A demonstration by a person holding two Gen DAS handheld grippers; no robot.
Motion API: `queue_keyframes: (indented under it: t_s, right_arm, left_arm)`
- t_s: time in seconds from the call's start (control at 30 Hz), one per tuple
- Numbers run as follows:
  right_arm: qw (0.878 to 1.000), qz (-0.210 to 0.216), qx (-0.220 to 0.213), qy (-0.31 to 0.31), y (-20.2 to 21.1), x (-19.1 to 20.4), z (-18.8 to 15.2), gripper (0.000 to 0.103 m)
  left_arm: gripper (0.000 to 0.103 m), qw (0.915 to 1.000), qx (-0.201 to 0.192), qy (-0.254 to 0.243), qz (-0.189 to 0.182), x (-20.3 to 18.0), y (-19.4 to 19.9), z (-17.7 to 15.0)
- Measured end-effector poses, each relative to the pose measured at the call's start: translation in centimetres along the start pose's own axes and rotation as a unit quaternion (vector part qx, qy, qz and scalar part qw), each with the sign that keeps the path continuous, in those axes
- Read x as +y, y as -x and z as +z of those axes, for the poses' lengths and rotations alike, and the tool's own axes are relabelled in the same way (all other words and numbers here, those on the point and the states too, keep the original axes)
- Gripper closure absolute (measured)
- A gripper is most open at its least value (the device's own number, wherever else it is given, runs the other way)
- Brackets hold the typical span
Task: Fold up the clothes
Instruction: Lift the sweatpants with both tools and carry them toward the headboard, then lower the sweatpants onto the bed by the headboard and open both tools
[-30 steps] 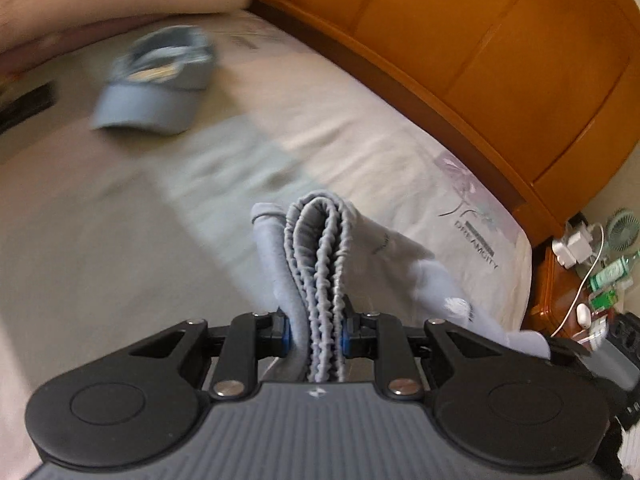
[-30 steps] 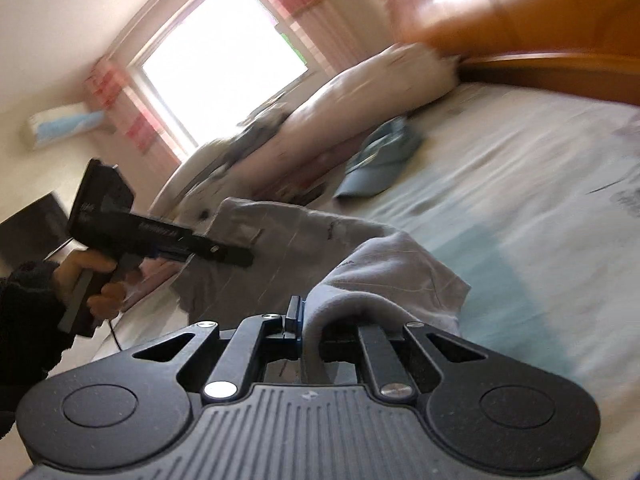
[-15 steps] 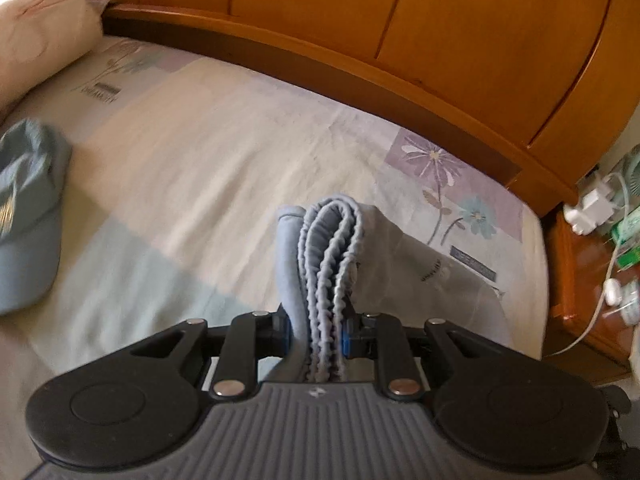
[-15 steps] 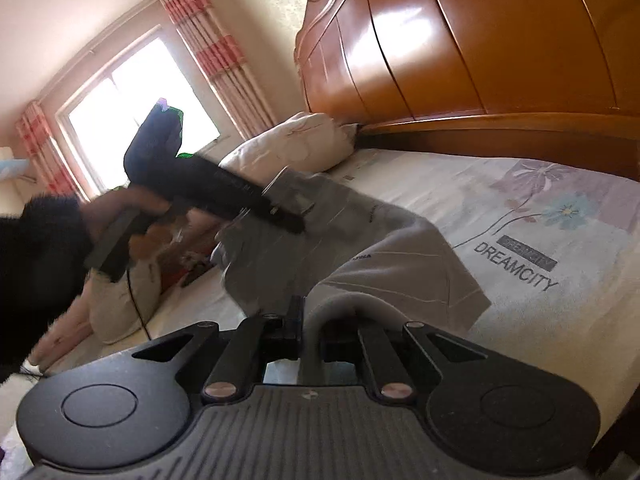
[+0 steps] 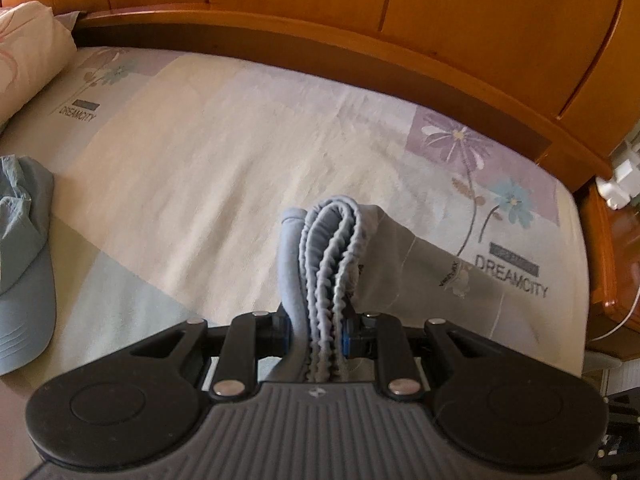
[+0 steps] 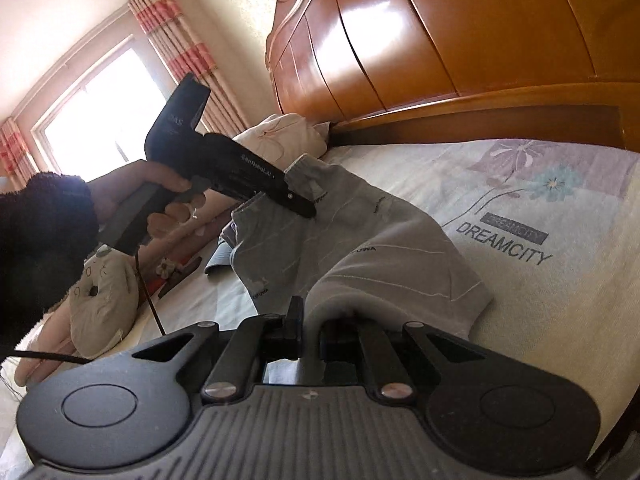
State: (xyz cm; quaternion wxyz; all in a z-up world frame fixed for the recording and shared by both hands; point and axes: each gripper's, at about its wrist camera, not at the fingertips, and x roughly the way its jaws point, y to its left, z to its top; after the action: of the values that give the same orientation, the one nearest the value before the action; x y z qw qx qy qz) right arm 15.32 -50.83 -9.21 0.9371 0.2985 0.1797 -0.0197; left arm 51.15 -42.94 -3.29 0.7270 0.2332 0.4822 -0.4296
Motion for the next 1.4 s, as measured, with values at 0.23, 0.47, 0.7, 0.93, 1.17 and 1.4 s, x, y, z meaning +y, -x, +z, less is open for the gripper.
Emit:
queue_keyframes:
  t_s: [0.23,0.47,0.7,0.93,1.17,1.4]
  right_arm:
    - [1.0,-0.002,0.004,-0.002,0.2,0.2,-0.4,0.094]
    - [1.0,-0.001,0.006,-0.004,-0.3,-0.1,-0.4,0.094]
    - [1.0,-0.002,0.009,-0.01,-0.4,-0.3,-0.5,0.094]
    - [0.999,-0.001,0.019,-0.027,-0.2,-0.5,-0.5,0.082]
    - [0.999,-0.038,0.033,0.015,3.3,-0.7,-0.6,0.046]
    - [0.972,-0.164,0.051,0.16,5.4,-0.9,-1.3,0.032]
  left_arm:
    - [0.082,0.9999,0.009,0.011,-0.002,1.1,-1.7,0.2]
    - [0.076,0.9995,0.014,0.027,-0.005,2.2,-3.5,0.5]
    - [0.067,0.998,-0.009,0.059,0.021,3.6,-2.9,0.1]
    - [0.056,0.9969,-0.028,0.065,0.035,2.1,0.8,-1.5]
    - [0.044,0.9993,-0.014,-0.033,-0.013,-5.1,2.5,-7.5]
    - [0.043,0.9983,0.014,-0.047,-0.033,-8.1,1.8,-11.9]
